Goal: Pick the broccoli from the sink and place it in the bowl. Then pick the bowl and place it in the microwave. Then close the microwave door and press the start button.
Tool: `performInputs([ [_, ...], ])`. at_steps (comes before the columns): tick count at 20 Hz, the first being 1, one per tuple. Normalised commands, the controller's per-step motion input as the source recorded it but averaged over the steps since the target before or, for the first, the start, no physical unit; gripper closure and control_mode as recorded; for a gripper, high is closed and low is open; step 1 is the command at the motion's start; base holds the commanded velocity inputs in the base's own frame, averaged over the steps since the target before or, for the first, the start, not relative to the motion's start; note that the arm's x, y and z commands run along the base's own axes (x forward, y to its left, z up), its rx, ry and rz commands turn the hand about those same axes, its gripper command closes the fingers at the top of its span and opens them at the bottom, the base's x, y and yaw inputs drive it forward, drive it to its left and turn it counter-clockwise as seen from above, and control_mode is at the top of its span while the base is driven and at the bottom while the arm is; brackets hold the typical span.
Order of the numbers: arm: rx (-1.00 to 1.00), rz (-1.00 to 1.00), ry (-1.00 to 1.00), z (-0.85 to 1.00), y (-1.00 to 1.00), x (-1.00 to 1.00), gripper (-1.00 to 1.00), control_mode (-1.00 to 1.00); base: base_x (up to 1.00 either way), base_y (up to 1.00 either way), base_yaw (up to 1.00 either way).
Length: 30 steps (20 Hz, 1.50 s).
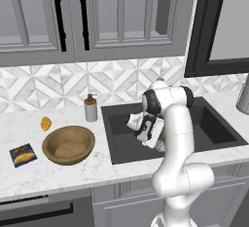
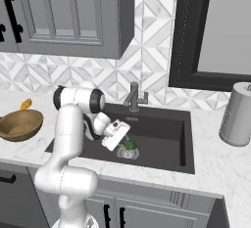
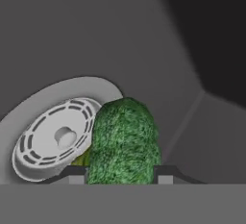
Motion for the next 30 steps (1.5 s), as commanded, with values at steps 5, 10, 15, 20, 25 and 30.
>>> performInputs([
  [5, 0.00, 0.00, -0.19, 0.66, 0.92, -0.72, 1.00, -1.00, 0.00, 0.00, 0.00],
  [10, 0.00, 0.02, -0.14, 1.00, 0.76, -0.05, 1.00, -1.00, 0.00, 0.00, 0.00],
  [15, 0.04, 0.04, -0.05, 1.00, 0.61, -0.11, 1.00, -1.00, 0.00, 0.00, 0.00],
  [20, 0.18, 0.02, 0.00, 0.97, 0.35, -0.48, 1.00, -1.00, 0.00, 0.00, 0.00],
  [25, 0.24, 0.06, 0.08, 0.89, 0.34, -0.56, 1.00, -1.00, 0.00, 0.00, 0.00],
  [30, 0.24, 0.15, 0.11, 0.77, 0.44, -0.38, 1.00, -1.00, 0.00, 0.00, 0.00],
])
